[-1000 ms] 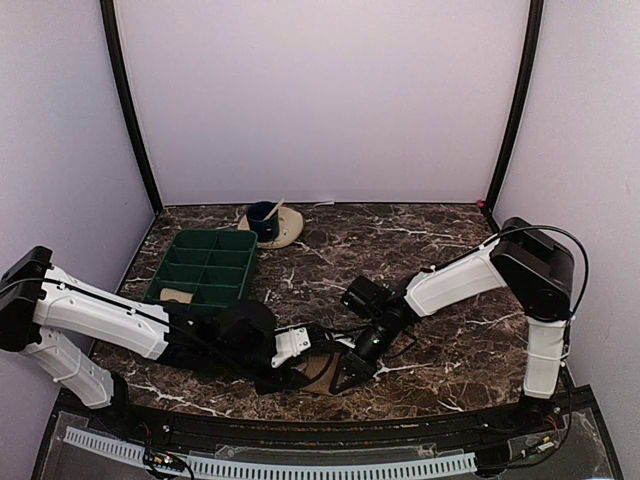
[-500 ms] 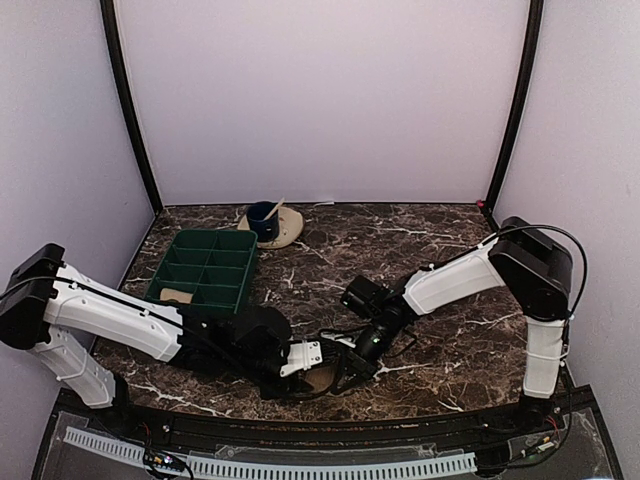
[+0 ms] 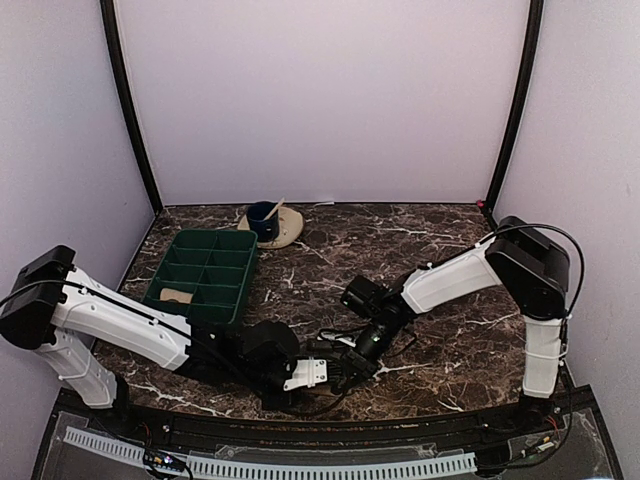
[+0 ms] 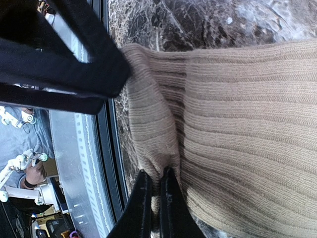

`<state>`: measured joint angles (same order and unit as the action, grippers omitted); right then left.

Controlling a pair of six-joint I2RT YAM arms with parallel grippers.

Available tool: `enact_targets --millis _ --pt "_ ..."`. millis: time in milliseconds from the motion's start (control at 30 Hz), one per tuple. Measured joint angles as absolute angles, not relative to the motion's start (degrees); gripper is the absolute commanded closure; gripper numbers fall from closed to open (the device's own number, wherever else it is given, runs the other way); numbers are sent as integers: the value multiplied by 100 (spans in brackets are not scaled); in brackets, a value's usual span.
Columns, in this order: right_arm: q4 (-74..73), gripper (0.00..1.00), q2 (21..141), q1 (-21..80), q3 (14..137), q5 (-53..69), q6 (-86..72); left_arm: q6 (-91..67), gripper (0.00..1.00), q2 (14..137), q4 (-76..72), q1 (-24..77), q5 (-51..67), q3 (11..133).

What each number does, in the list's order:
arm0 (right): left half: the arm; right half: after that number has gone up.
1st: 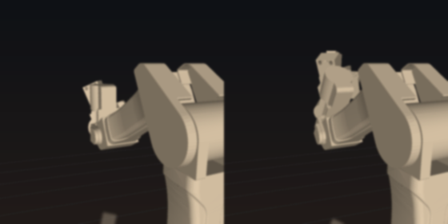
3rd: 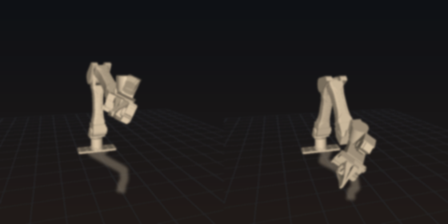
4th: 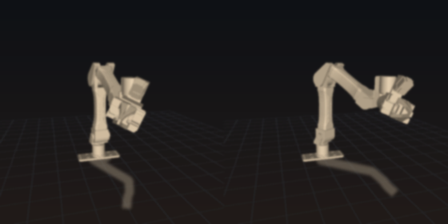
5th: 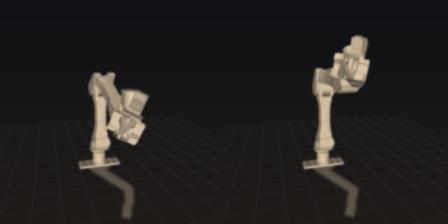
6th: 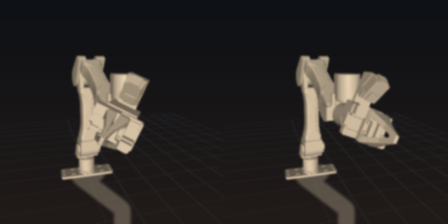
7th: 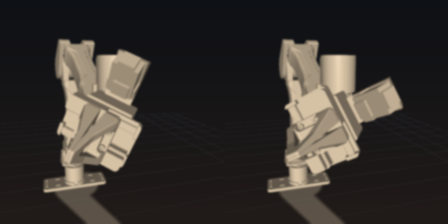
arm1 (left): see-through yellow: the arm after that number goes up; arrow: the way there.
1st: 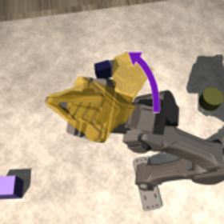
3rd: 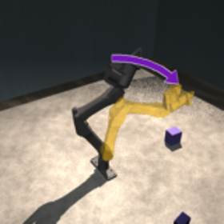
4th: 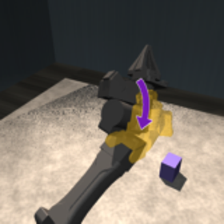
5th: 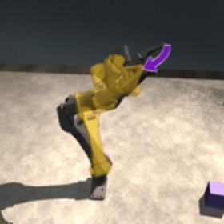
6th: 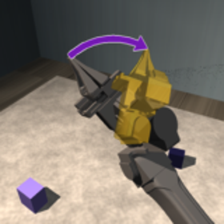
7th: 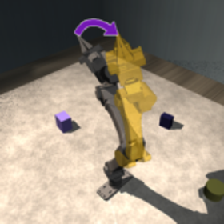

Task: Roll the socks
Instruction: Roll the sock at the center of the board.

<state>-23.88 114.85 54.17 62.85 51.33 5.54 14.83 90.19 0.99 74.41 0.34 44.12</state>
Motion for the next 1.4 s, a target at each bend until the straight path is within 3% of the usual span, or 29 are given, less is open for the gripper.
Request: enact_targets --millis 867,1233,1400 --pt "-2464 100 11524 5398 6320 5203 659 1745 69 9677 40 7544 -416 4663" --pt "-2510 100 11550 5382 6320 5273 659 1776 87 9826 49 7550 -495 4797" --pt "-2556 96 11550 5382 6320 5280 657 1806 90 9931 196 7550 -427 4969"
